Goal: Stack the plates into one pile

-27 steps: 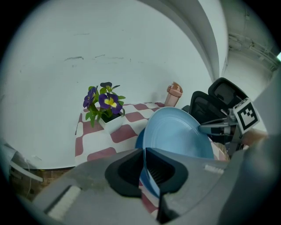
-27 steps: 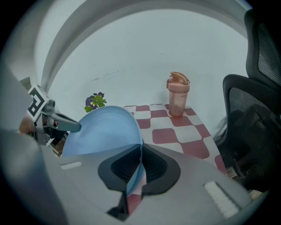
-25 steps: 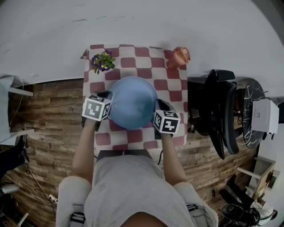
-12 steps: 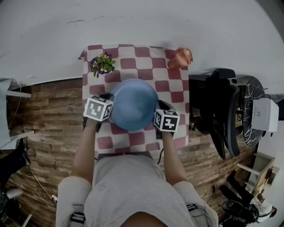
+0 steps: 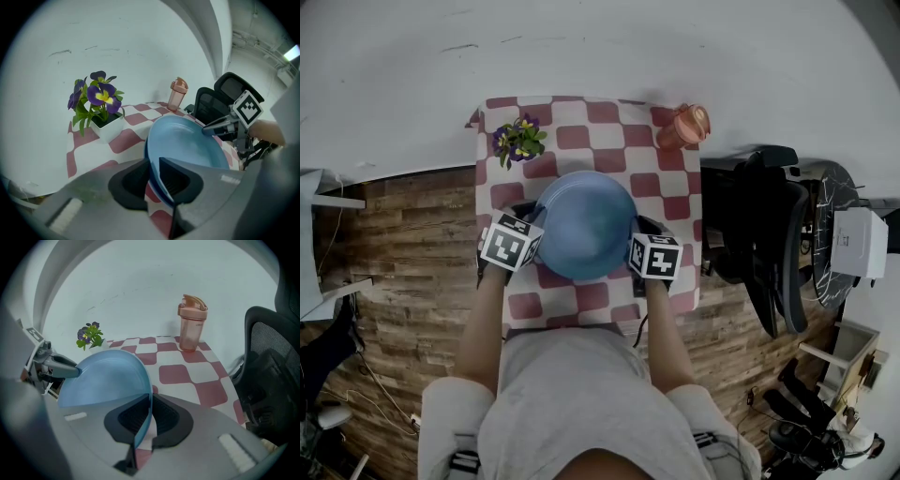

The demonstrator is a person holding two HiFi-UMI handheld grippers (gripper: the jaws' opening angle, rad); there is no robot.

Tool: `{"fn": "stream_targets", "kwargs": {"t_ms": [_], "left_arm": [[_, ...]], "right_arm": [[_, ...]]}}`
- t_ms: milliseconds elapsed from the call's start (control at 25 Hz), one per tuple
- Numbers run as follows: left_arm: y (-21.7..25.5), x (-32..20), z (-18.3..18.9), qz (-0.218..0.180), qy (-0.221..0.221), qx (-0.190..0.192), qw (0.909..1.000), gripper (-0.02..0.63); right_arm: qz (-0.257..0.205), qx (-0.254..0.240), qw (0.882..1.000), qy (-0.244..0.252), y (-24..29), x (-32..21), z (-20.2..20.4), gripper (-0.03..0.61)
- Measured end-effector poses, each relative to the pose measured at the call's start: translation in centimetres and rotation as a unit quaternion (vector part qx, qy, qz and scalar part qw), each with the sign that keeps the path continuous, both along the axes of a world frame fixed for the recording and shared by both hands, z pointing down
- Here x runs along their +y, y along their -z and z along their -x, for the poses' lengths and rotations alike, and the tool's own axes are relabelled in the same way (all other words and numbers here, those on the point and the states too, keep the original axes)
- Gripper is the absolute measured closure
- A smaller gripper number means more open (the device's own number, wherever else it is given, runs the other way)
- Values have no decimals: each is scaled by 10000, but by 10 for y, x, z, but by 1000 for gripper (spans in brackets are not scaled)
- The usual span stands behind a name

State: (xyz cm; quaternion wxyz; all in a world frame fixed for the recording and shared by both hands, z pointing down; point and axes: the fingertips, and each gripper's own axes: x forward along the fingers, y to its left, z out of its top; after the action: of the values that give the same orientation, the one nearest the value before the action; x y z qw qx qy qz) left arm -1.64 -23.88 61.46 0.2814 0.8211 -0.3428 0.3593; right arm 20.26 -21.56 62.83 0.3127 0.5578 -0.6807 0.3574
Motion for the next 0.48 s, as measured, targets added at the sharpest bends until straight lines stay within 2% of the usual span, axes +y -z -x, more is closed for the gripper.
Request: {"fn": "stream_targets", "kwargs": {"t_ms": [480], "left_arm": [[1, 5, 0, -402, -84, 20, 9992, 448]], "right_arm": [[5, 192, 9996, -226, -4, 4, 0, 555]]}}
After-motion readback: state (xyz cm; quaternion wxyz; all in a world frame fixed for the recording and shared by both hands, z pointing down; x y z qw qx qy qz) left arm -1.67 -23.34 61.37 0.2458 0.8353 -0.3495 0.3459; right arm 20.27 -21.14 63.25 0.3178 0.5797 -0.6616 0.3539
